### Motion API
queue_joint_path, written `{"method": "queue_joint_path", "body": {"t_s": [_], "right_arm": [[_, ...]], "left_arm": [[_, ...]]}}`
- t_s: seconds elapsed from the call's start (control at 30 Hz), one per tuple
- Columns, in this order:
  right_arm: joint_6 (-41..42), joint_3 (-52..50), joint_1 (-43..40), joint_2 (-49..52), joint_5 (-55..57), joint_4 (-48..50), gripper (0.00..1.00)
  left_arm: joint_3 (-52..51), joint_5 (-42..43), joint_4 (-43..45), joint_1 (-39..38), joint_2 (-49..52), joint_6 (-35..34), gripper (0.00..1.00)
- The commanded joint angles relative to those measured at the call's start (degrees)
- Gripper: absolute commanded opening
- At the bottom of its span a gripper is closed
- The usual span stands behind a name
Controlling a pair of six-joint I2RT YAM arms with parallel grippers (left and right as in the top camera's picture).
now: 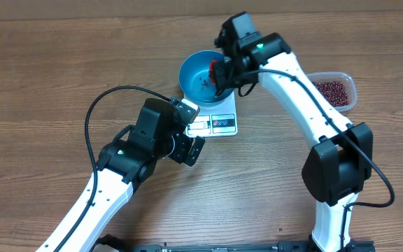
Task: Scoop item into bowl and weigh 150g on scale
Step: 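Tilt the scoop with the right gripper, pouring beans into the bowl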
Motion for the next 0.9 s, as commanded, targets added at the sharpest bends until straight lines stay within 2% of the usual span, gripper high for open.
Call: {"method": "queue_joint_path", "body": {"t_s": [0.0,0.2,0.87], "right_arm": [[0.2,2.0,1.6,0.2,10.1,0.2,0.04],[-0.4,2.0,4.1,0.1,16.8,0.3,0.04],[-1.6,3.1,5.5,-1.4,17.4,-0.1,0.04]], "left_arm": [[1.2,-0.4,0.0,0.3,0.2,0.5,1.00],[1.2,-0.4,0.0,0.3,0.2,0.5,1.00],[1.2,-0.4,0.0,0.3,0.2,0.5,0.99]]}}
